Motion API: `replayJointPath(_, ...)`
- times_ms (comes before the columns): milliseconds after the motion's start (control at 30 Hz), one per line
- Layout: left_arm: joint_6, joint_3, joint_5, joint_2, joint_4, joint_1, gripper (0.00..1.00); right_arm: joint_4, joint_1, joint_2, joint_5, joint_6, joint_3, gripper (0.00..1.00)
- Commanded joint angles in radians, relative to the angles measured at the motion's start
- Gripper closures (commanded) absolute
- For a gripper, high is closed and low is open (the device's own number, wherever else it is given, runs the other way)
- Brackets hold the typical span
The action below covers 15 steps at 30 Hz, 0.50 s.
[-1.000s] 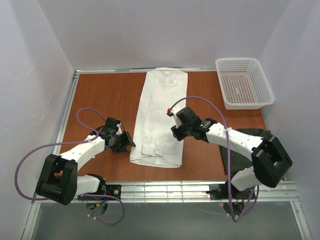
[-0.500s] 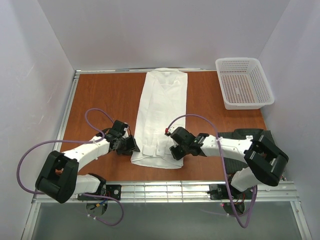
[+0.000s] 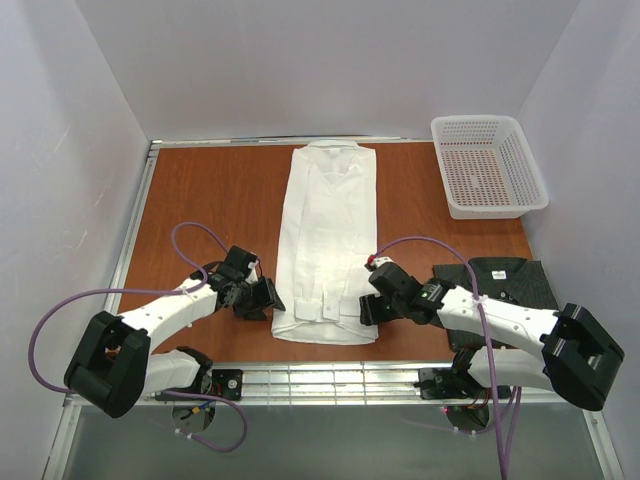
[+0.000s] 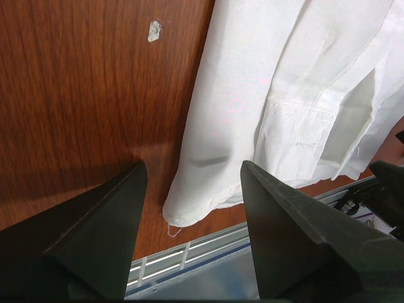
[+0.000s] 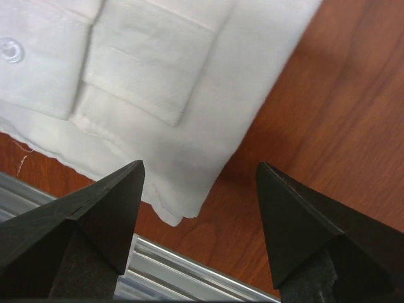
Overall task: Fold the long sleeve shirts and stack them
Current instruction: Fold the shirt
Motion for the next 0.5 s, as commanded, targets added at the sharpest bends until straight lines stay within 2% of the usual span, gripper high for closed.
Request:
replayJointPath(0,-0.011,-0.029,0.006,0.001,-0.056,-0.005,0.42,-0.013,-0.038,-0.018,-0.026,0.136,-0.042,0.34)
replayJointPath(167,-0.012,-0.041,0.027,0.031,-0.037,-0.019,0.44,0.042,-0.049,0.025,-0.115,0.172,-0.07,0.36)
replayJointPath(333,-0.029,-0.052,0.05,0.067,-0.006,-0.053,0.51,0.134,-0.05,0.073,-0.199,0.187,-0.091,0.38)
replayJointPath(433,-0.034,-0.05,0.055,0.082,-0.003,-0.068,0.56,0.145,-0.05,0.09,-0.212,0.183,-0.093,0.43)
replayJointPath(467,-0.039,-0.05,0.053,0.081,-0.002,-0.068,0.6,0.145,-0.049,0.087,-0.209,0.183,-0.093,0.48)
